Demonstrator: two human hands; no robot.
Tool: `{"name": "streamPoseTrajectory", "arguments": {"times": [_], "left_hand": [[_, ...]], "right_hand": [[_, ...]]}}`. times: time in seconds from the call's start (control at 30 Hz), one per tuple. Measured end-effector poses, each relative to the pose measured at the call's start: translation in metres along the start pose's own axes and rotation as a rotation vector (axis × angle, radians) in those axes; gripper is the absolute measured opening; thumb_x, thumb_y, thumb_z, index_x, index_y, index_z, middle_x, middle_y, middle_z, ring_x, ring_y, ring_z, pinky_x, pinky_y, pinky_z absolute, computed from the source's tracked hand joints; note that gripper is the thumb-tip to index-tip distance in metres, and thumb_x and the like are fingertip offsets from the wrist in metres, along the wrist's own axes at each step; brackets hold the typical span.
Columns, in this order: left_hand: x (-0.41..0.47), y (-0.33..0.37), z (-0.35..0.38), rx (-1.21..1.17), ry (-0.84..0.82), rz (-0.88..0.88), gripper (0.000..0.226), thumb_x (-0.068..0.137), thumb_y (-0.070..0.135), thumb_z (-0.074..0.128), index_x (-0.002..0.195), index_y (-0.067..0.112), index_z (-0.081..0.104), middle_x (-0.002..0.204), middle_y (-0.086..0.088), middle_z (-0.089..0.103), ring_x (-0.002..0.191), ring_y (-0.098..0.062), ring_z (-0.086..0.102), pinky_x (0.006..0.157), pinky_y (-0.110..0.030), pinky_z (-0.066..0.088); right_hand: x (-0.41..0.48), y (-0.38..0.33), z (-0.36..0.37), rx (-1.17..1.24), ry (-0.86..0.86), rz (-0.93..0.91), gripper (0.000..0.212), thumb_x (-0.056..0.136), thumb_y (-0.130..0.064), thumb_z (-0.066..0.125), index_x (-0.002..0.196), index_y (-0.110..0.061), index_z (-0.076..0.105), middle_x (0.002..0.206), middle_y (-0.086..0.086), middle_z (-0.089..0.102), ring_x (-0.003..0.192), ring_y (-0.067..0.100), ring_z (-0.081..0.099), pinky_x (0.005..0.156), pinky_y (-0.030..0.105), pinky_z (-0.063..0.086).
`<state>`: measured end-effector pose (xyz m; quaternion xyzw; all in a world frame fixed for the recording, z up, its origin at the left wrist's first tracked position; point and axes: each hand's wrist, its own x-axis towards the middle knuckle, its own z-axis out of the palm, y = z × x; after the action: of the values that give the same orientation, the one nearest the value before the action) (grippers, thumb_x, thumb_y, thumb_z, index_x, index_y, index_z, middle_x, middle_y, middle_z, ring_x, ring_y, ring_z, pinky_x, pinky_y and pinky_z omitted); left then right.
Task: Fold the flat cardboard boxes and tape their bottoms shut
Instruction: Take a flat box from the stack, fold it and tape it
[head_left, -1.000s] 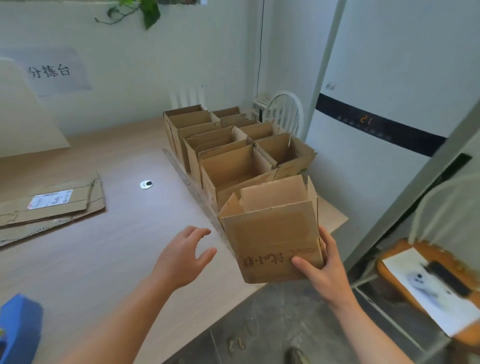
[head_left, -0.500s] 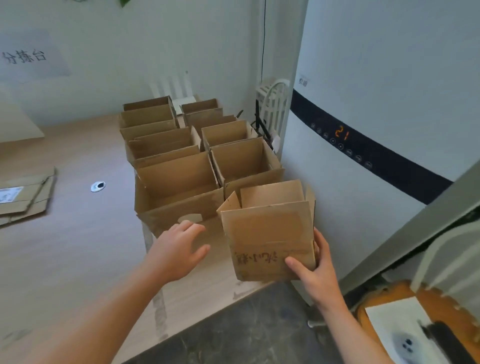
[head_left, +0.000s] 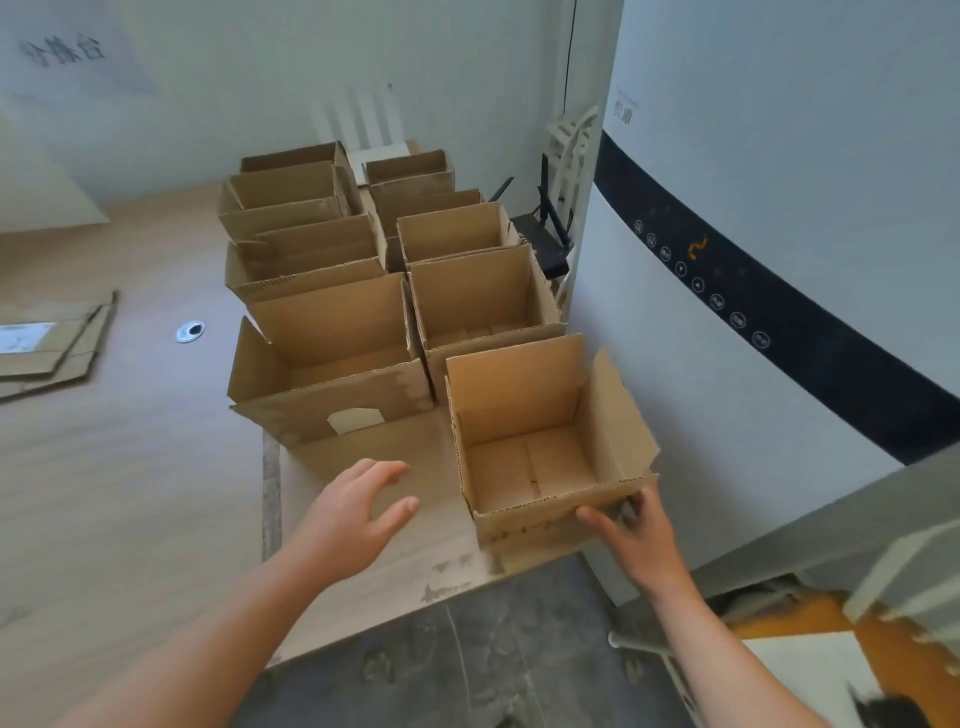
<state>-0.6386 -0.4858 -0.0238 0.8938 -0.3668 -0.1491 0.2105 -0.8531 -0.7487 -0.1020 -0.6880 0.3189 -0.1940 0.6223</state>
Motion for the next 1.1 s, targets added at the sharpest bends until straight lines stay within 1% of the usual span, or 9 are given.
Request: {"name": "streamPoseTrajectory", "arguments": {"times": [0.07,0.23,0.33,0.43,0.57,0.63,0.77,0.9,1.1], "left_hand": [[-0.002,0.000,0.003,-0.012,-0.009,-0.010,0.048,0.095,0.051,0.053,0.138,0.030,0.051,0.123,0.019,0.052,0.116,-0.001,0.050,0.097,-0.023,0.040],[-0.002,-0.003,-0.004,-0.031,0.002,-0.037,0.047,0.095,0.049,0.055,0.138,0.029,0.052,0.122,0.017,0.052,0.115,-0.002,0.050,0.095,-0.023,0.040],[-0.005,-0.005,-0.009,-0.051,0.020,-0.050,0.046,0.096,0.046,0.056,0.138,0.027,0.052,0.120,0.016,0.053,0.113,-0.002,0.050,0.093,-0.022,0.038],[-0.011,-0.008,-0.012,-0.069,0.029,-0.057,0.046,0.096,0.044,0.057,0.138,0.026,0.052,0.120,0.017,0.052,0.112,0.000,0.050,0.091,-0.020,0.037],[-0.021,-0.017,-0.018,-0.079,0.032,-0.048,0.047,0.096,0.044,0.057,0.139,0.026,0.052,0.119,0.017,0.051,0.111,0.000,0.049,0.091,-0.020,0.038],[-0.025,-0.023,-0.023,-0.075,0.041,-0.040,0.048,0.096,0.045,0.057,0.139,0.026,0.051,0.121,0.016,0.052,0.109,0.001,0.049,0.092,-0.021,0.039],[-0.040,-0.036,-0.041,-0.050,0.054,-0.008,0.049,0.095,0.045,0.058,0.140,0.027,0.049,0.129,0.009,0.056,0.107,0.000,0.048,0.092,-0.021,0.041],[-0.069,-0.052,-0.074,-0.024,0.076,0.030,0.050,0.095,0.044,0.059,0.140,0.026,0.049,0.131,0.008,0.056,0.106,-0.002,0.049,0.092,-0.022,0.043],[-0.130,-0.099,-0.139,0.026,0.150,0.004,0.050,0.096,0.043,0.057,0.141,0.024,0.049,0.134,0.006,0.053,0.118,-0.013,0.054,0.096,-0.031,0.046]], "right_hand": [[0.008,0.004,0.000,0.045,0.023,0.039,0.073,0.067,-0.043,0.085,0.130,-0.047,0.049,0.131,-0.014,0.061,0.124,0.004,0.055,0.106,0.045,0.046],[0.016,0.000,0.006,0.024,0.079,0.082,0.095,0.058,-0.068,0.084,0.139,-0.047,0.039,0.135,-0.024,0.054,0.125,-0.002,0.050,0.099,0.030,0.044],[0.015,0.000,0.008,0.007,0.085,0.086,0.086,0.063,-0.059,0.085,0.136,-0.044,0.043,0.133,-0.021,0.056,0.124,-0.005,0.050,0.093,0.024,0.044],[0.004,-0.005,0.009,-0.049,0.078,0.090,0.074,0.067,-0.048,0.084,0.130,-0.043,0.046,0.131,-0.021,0.058,0.127,-0.004,0.048,0.098,0.029,0.044],[-0.018,-0.023,0.005,-0.254,0.199,0.148,0.085,0.082,-0.038,0.078,0.151,-0.035,0.027,0.152,-0.004,0.038,0.134,0.018,0.045,0.108,0.048,0.042],[-0.032,-0.037,0.004,-0.406,0.262,0.156,0.077,0.089,-0.041,0.070,0.152,-0.030,0.028,0.150,0.000,0.037,0.129,0.022,0.048,0.104,0.045,0.044],[-0.068,-0.066,0.018,-0.609,0.325,-0.019,0.040,0.097,-0.036,0.058,0.131,-0.014,0.056,0.125,0.000,0.052,0.117,0.022,0.054,0.093,0.031,0.042],[-0.103,-0.102,0.070,-0.732,0.187,-0.194,0.020,0.099,-0.032,0.054,0.110,-0.018,0.065,0.109,-0.006,0.058,0.105,0.014,0.056,0.087,0.027,0.044],[-0.126,-0.153,0.193,-0.809,-0.075,-0.364,0.029,0.100,-0.038,0.050,0.118,-0.020,0.063,0.115,-0.004,0.058,0.107,0.015,0.054,0.091,0.034,0.046]]}}
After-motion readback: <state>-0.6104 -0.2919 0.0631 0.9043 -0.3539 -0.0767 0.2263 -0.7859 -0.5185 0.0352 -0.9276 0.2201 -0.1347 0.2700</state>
